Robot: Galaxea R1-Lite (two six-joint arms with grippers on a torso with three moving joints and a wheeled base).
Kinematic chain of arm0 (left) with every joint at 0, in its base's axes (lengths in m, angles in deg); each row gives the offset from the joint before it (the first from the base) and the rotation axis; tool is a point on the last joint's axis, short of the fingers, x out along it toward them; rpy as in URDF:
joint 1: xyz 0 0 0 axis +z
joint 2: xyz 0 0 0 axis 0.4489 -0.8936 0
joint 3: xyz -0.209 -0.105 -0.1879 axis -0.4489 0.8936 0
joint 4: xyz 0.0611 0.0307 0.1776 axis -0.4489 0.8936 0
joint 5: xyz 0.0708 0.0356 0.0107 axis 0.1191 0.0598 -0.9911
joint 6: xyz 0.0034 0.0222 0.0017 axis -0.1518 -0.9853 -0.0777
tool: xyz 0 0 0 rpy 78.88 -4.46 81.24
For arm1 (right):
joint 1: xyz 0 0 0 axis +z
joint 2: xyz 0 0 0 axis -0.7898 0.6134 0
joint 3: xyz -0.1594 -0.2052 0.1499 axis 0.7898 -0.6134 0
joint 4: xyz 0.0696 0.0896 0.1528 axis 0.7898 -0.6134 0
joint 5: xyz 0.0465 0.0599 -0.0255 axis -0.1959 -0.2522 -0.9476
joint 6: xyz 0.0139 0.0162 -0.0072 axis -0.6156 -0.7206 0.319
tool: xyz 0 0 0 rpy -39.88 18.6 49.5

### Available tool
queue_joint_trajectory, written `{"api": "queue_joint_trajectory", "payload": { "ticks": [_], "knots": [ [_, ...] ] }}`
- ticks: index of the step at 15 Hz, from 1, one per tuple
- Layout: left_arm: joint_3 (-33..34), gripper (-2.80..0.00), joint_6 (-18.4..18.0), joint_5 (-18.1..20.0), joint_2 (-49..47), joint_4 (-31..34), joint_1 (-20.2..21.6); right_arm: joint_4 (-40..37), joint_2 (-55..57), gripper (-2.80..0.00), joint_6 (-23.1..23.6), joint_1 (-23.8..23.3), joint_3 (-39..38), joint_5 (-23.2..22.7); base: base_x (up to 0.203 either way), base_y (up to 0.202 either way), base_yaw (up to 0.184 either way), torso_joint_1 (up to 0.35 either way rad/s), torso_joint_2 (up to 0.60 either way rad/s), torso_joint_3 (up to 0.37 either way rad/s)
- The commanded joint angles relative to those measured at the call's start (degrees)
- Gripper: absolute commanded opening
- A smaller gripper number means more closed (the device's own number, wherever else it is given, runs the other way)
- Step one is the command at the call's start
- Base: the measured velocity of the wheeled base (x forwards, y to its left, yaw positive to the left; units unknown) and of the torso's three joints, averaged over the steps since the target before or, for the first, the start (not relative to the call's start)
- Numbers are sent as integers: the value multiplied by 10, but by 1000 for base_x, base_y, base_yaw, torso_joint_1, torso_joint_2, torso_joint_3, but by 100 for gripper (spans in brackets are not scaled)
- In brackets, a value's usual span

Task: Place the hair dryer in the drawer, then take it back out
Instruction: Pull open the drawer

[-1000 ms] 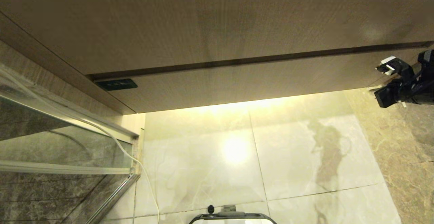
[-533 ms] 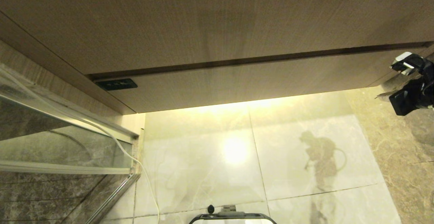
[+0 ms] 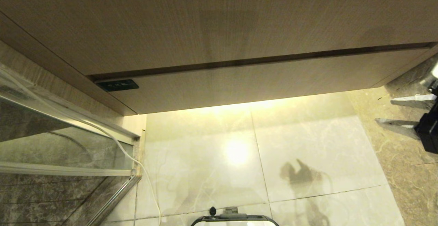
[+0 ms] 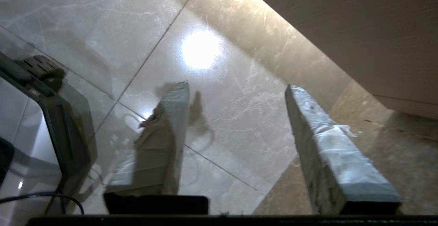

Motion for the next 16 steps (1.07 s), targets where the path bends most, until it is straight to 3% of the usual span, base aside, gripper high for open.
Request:
{"api": "queue_joint_trajectory", "payload": {
  "ticks": [1, 3, 5, 6, 9, 10, 13, 16],
  "knots": [
    [0, -280, 0, 0, 0, 0, 0, -1, -89, 0, 27, 20, -38, 16, 0, 0, 0, 0, 0, 0],
    [0, -280, 0, 0, 0, 0, -1, 0, -125, 0, 64, 38, -48, 45, 0, 0, 0, 0, 0, 0],
    [0, -280, 0, 0, 0, 0, 0, 2, -140, 0, 156, 56, -55, 150, 0, 0, 0, 0, 0, 0],
    [0, -280, 0, 0, 0, 0, 0, 3, -139, 0, 179, 85, -57, 190, 0, 0, 0, 0, 0, 0],
    [0, -280, 0, 0, 0, 0, 0, 26, -109, 0, 185, 180, -70, 221, 0, 0, 0, 0, 0, 0],
    [0, -280, 0, 0, 0, 0, 0, 52, -90, 0, 167, 218, -76, 210, 0, 0, 0, 0, 0, 0],
    [0, -280, 0, 0, 0, 0, 0, 105, -59, 0, 96, 245, -110, 63, 0, 0, 0, 0, 0, 0],
    [0, -280, 0, 0, 0, 0, -1, 178, -14, 0, 100, 247, -132, 29, 0, 0, 0, 0, 0, 0]
  ]
}}
